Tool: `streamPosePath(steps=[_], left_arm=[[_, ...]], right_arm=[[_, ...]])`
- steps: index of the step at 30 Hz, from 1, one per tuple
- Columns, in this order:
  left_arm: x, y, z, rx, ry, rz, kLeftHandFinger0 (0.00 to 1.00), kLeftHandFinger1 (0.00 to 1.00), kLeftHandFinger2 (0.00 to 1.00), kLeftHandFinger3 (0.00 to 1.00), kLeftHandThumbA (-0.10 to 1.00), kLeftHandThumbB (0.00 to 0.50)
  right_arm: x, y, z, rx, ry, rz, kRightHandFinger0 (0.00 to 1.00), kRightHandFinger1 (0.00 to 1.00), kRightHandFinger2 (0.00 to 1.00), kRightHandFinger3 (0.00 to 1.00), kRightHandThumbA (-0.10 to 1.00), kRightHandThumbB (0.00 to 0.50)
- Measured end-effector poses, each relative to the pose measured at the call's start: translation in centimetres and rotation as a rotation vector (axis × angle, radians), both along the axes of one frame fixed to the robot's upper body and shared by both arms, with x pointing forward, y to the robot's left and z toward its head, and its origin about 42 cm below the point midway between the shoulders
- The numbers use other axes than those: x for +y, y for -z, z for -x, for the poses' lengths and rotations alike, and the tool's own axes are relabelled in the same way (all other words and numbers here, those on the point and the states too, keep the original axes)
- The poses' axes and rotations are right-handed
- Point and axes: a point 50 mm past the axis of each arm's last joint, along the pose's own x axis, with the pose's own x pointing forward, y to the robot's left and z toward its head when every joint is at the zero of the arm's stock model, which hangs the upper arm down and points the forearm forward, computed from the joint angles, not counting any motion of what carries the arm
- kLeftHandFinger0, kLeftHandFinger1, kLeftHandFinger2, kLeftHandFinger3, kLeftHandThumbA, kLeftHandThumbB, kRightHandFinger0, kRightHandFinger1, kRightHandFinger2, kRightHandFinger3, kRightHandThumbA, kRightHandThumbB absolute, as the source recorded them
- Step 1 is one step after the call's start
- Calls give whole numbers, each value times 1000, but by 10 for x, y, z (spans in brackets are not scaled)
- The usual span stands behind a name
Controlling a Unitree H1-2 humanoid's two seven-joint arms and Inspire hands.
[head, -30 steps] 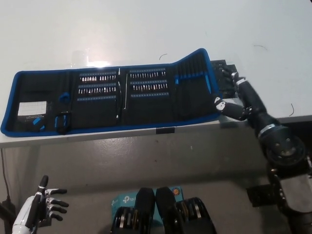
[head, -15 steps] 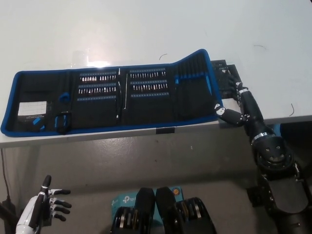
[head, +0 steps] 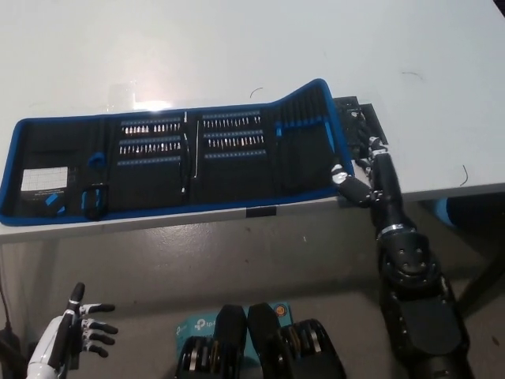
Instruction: The robot uses its right hand to lift an edge of the toolkit kept in middle of the desk and make one fold in it
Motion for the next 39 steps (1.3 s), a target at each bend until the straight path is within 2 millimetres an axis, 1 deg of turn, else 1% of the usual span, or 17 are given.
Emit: streamPosePath(steps=[5,9,10,11,12,14,15,17,19,20,21,22,23,25,26,30,39], left_arm=[[-1,-1,-2,-3,3,-1,436,438,405,575,1000,500],[-1,-3,-5,-12,6,-2,377,405,393,560,1000,500],[-2,-4,-6,-14,6,-2,388,401,394,559,1000,500],[-2,-5,-7,-17,7,-2,397,406,403,564,1000,500],[-2,-5,-8,-19,8,-2,397,406,403,564,1000,500],[-2,-6,-9,-22,10,-2,397,406,402,561,1000,500],[-3,-6,-10,-23,10,-2,388,408,407,567,1000,500],[-3,-7,-10,-25,12,-2,364,396,402,566,1000,500],[-4,-8,-12,-28,15,-2,378,400,402,566,1000,496],[-4,-8,-12,-29,17,-3,383,401,403,570,1000,500],[-5,-9,-13,-30,19,-3,390,405,401,570,1000,500],[-5,-9,-14,-31,20,-3,397,406,391,567,1000,500],[-5,-9,-14,-31,21,-3,399,405,391,567,1000,500],[-6,-9,-14,-32,22,-3,403,403,391,569,1000,500],[-5,-9,-14,-32,22,-4,405,404,394,581,1000,500],[-6,-9,-14,-29,24,-4,420,409,403,574,1000,500],[-7,-9,-15,-26,40,-9,432,445,452,600,1000,500]], right_arm=[[26,-7,-1,-15,-57,60,1000,1000,1000,1000,478,296],[39,-10,-1,-24,-83,92,1000,1000,1000,1000,452,287],[41,-10,0,-24,-86,95,865,1000,1000,1000,412,288],[43,-9,0,-22,-88,95,612,821,1000,1000,362,288],[44,-8,0,-17,-88,90,535,769,1000,1000,370,281],[45,-8,1,-10,-85,83,407,625,883,1000,329,268],[45,-7,1,-9,-84,80,415,601,800,1000,338,251],[44,-7,0,-4,-81,78,310,416,551,1000,279,194],[45,-7,1,0,-90,71,89,173,316,1000,148,155],[46,-6,1,3,-93,69,1,1,62,1000,-44,97],[47,-5,1,5,-97,67,0,0,12,800,-89,42],[47,-3,2,4,-98,67,0,0,47,409,-100,2],[48,-2,2,1,-98,69,0,2,127,237,-100,0],[48,2,2,-15,-89,75,0,29,264,123,-100,3],[48,2,2,-24,-80,80,0,144,399,123,-100,10],[53,5,4,-59,-21,99,0,202,495,175,-100,21],[58,5,7,-124,81,115,0,40,341,170,-100,63]])
